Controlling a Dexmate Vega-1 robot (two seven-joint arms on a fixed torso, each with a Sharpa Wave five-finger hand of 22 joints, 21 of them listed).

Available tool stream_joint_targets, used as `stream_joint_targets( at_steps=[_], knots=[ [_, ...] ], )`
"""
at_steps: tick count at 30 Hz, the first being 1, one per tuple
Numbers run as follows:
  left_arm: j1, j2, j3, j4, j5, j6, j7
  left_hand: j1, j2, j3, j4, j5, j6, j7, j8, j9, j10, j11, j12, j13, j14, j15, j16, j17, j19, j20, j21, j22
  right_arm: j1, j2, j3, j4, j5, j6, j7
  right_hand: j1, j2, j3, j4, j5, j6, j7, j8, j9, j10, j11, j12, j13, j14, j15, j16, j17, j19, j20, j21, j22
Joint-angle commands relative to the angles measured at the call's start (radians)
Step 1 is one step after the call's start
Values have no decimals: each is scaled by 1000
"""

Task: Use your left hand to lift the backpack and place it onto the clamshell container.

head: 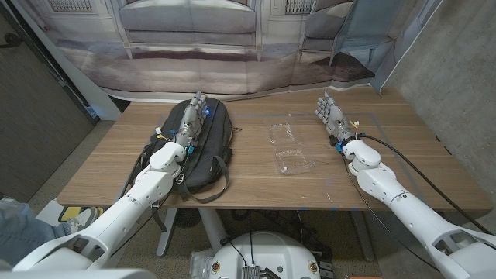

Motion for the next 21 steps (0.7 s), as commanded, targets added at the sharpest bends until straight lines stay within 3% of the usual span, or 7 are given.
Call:
stream_joint_targets(
  at_steps=[1,21],
  knots=[
    [27,15,-8,-55,-6,18,21,2,-8,3,-1,5,-15,0,4,2,-30,1,5,1,-82,0,4,5,-110,-55,5,5,8,13,-11,9,-3,8,9,11,0,6,-3,4,0,10,4,3,3,11,3,1,-6,1,4,2,5,-40,4,6],
    [16,48,-11,-103,14,35,20,13,-1,-3,-9,12,-4,-3,7,2,-11,-3,11,1,-66,2,8,4,-95,-42,8,5,7,31,-18,30,-12,24,-1,17,2,5,-8,-1,2,10,3,3,9,11,2,1,0,4,1,2,9,-37,0,6]
  ],
)
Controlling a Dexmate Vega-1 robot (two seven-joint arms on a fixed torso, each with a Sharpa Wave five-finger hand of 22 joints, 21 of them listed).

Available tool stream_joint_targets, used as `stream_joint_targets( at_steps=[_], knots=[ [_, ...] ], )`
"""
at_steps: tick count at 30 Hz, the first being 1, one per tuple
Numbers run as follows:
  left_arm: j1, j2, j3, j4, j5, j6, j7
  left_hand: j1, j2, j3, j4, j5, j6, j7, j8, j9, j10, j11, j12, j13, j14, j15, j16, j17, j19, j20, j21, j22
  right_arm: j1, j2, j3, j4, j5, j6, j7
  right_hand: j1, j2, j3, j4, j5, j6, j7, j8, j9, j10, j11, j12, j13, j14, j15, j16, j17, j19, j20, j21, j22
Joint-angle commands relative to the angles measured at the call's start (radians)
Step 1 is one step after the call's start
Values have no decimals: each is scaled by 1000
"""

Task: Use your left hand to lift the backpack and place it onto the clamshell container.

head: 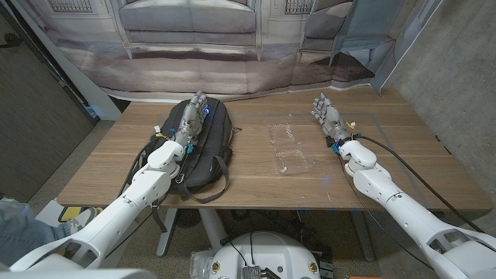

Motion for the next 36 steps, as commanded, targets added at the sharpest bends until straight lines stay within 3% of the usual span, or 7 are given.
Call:
stream_joint_targets(
  at_steps=[1,36],
  knots=[
    [-1,14,-8,-28,14,0,10,13,-1,0,-6,6,-4,-3,7,2,-10,-2,11,3,-66,2,4,5,-94,-42,8,5,0,11,-7,8,-10,4,-11,11,-2,1,-4,-1,2,10,3,3,4,6,2,1,0,4,1,2,9,-37,0,2],
    [30,76,-51,-70,38,-29,15,36,18,-3,-16,16,24,-11,13,2,13,-13,15,3,-40,-5,7,4,-90,-27,5,6,-26,-19,-12,-72,-31,-39,-53,12,2,-2,-8,-11,0,8,-1,3,10,8,-3,1,4,7,-4,5,10,-35,-9,3]
  ],
)
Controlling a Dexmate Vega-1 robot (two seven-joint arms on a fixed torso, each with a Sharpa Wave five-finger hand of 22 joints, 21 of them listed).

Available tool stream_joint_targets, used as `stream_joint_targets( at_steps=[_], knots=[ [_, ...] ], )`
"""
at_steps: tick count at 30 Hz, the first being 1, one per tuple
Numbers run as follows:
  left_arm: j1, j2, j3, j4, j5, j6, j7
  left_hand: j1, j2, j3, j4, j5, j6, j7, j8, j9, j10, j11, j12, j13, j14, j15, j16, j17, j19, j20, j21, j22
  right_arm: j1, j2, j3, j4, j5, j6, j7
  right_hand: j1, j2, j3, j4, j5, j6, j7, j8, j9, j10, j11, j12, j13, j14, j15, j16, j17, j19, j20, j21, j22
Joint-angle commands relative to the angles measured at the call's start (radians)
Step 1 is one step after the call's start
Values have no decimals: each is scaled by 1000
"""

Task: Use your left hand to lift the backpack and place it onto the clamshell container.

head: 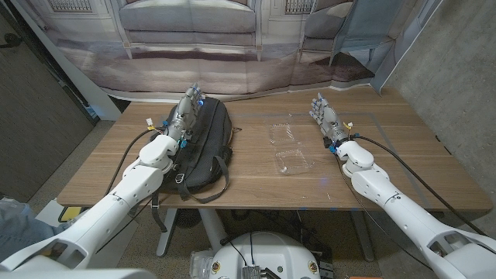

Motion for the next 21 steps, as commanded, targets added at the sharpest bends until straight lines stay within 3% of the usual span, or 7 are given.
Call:
stream_joint_targets(
  at_steps=[1,21],
  knots=[
    [12,22,-18,-7,6,-17,-3,16,-1,1,-7,8,3,-1,9,2,5,-4,4,3,-40,-5,7,5,-89,-28,5,6,-10,-12,0,-27,-3,-18,-12,12,2,2,-4,-3,0,8,-1,3,5,3,-3,2,1,5,-4,5,5,-29,-3,3],
    [39,66,-36,-55,84,6,85,27,6,0,-11,12,15,-4,10,2,16,-12,4,3,-29,-12,7,4,-86,-22,4,6,-19,-10,5,-33,3,7,1,13,4,0,-6,-8,1,8,-2,3,11,3,-5,2,7,4,-5,6,8,-29,-7,4]
  ],
)
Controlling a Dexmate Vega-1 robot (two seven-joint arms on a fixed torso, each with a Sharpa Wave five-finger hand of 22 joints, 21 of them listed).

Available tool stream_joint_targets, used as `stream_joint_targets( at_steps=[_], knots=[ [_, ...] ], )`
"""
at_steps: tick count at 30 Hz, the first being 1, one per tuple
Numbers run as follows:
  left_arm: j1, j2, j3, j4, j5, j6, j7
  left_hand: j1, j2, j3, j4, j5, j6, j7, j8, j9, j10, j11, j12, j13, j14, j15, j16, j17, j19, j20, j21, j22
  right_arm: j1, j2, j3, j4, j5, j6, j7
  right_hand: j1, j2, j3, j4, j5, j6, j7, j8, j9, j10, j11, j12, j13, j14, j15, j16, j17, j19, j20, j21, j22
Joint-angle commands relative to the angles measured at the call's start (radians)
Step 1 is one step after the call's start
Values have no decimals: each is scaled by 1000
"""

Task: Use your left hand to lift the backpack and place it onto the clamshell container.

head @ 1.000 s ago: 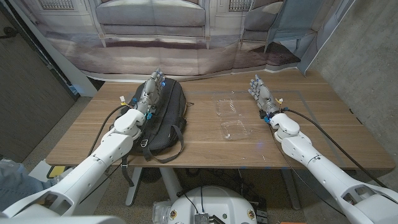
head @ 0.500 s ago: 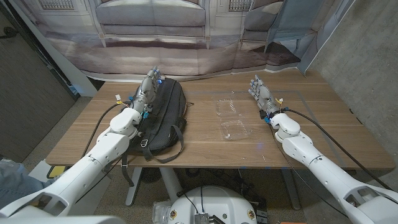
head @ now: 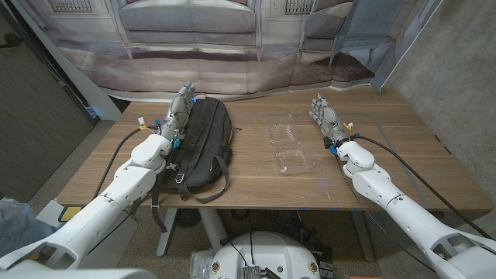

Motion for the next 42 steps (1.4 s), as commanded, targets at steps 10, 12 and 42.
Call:
stream_joint_targets(
  at_steps=[10,12,42],
  knots=[
    [-12,25,2,-4,108,7,82,17,5,0,-6,8,7,-3,10,2,6,-5,5,3,-21,-11,2,4,-84,-21,4,1,-10,-4,8,-13,7,24,13,8,0,-1,-6,-4,4,10,-1,4,16,3,-1,2,5,-1,0,6,13,-28,-7,4],
    [-15,30,6,-9,129,15,98,19,6,0,-7,8,14,-4,12,2,11,-5,7,3,-16,-12,3,4,-83,-21,4,1,-10,-6,9,-18,6,24,13,8,0,-2,-6,-4,4,9,-1,4,17,2,-1,2,5,-1,0,6,14,-27,-7,4],
    [-39,50,22,-31,253,79,193,38,15,-4,-16,18,48,-12,16,2,40,-21,10,3,8,-20,3,4,-72,-20,4,1,-6,-18,16,-25,16,12,23,6,3,-5,-8,-10,9,8,-1,4,30,4,-1,2,16,2,1,7,23,-24,-10,4]
  ],
)
